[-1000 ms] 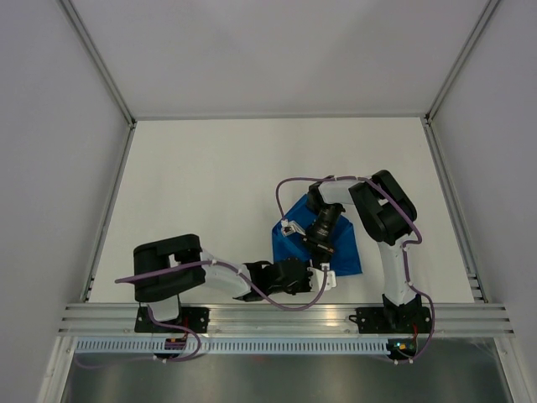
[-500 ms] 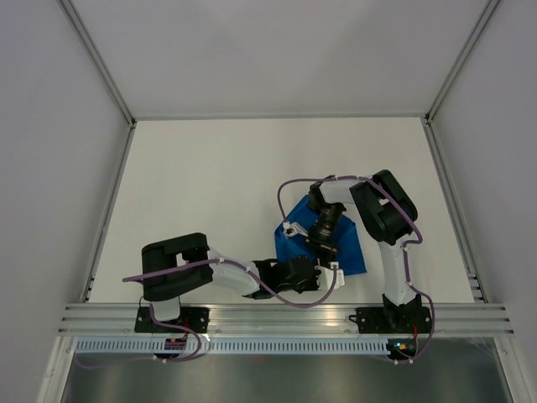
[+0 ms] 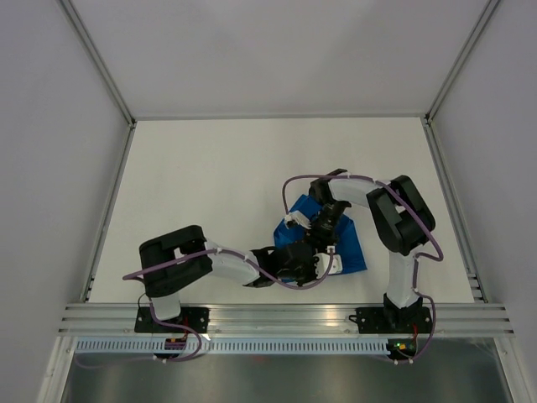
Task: Fold the napkin, place the utensils inside, and roll it up
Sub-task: Roll the napkin with the utensil
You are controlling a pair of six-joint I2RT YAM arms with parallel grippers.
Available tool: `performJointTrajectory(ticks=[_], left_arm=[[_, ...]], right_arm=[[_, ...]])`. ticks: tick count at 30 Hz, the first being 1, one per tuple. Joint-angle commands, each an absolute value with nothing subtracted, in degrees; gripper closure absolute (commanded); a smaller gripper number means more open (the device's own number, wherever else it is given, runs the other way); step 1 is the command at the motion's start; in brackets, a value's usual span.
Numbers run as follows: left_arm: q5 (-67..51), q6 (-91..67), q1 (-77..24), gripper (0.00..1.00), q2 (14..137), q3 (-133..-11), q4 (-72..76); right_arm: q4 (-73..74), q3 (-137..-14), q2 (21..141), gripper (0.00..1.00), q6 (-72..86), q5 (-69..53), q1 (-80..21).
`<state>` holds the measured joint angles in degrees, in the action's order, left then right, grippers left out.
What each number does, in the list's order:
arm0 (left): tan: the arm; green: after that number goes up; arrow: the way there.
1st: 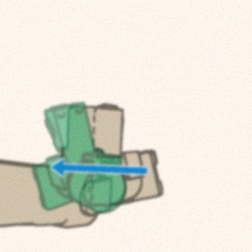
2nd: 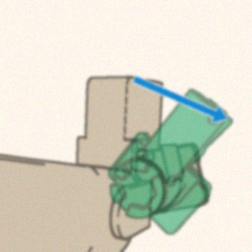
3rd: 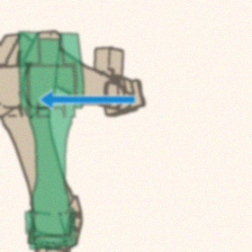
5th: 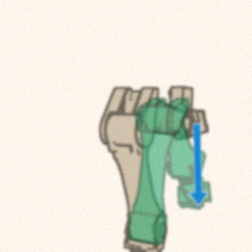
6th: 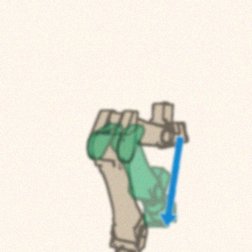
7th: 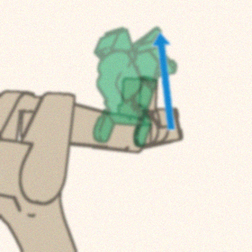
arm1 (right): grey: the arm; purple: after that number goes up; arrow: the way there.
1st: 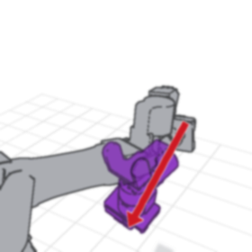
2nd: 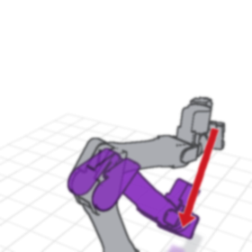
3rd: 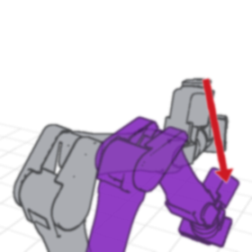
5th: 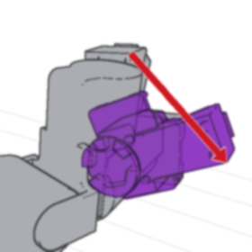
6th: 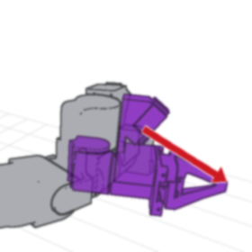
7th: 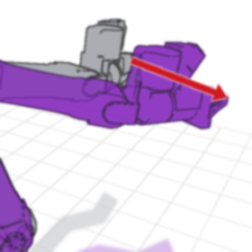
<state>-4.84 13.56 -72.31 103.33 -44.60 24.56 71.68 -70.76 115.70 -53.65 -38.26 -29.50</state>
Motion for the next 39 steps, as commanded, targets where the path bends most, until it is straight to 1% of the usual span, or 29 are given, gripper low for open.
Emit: performJointTrajectory(ticks=[1, 7, 13, 17, 19, 22, 26, 33, 36, 37, 39], left_arm=[[-15.19, 7.13, -71.20, 0.98, 104.68, -42.54, 18.90], [-22.14, 3.61, -67.24, 0.98, 104.59, -41.40, 19.95], [-29.87, 0.62, -62.41, 0.98, 104.59, -40.52, 20.57], [-35.58, -2.81, -58.02, 0.98, 105.64, -41.57, 18.29], [-38.49, -4.04, -56.70, 0.98, 105.91, -42.27, 17.06], [-42.35, -5.53, -53.27, 0.98, 107.05, -43.85, 14.69], [-47.44, -5.98, -51.07, 0.98, 109.68, -47.02, 10.20], [-52.20, -7.91, -48.34, 0.98, 114.07, -50.88, 7.91], [-53.78, -9.58, -47.20, 0.98, 115.31, -51.15, 9.66], [-54.22, -10.02, -46.76, 0.98, 116.10, -51.15, 10.19], [-54.76, -10.98, -46.32, 0.98, 116.98, -51.50, 10.81]], right_arm=[[52.65, -71.63, 111.45, 0.41, -50.81, -36.83, -28.22], [46.08, -71.98, 105.91, 0.37, -43.35, -37.18, -23.56], [42.55, -72.42, 102.40, 0.37, -39.55, -41.04, -15.74], [41.40, -69.80, 97.32, 0.37, -41.04, -44.46, -10.30], [41.40, -68.56, 94.93, 0.37, -43.49, -45.00, -9.15], [40.96, -62.87, 88.52, 0.37, -47.61, -46.14, -7.91], [41.22, -55.56, 78.43, 0.33, -53.95, -48.42, -8.09], [38.94, -43.78, 66.02, 0.32, -60.38, -47.02, -11.86], [37.80, -39.30, 62.15, 0.31, -59.86, -44.66, -15.98], [36.05, -37.11, 61.18, 0.31, -59.07, -43.60, -19.39], [34.11, -34.90, 58.98, 0.31, -56.97, -41.05, -22.31]])
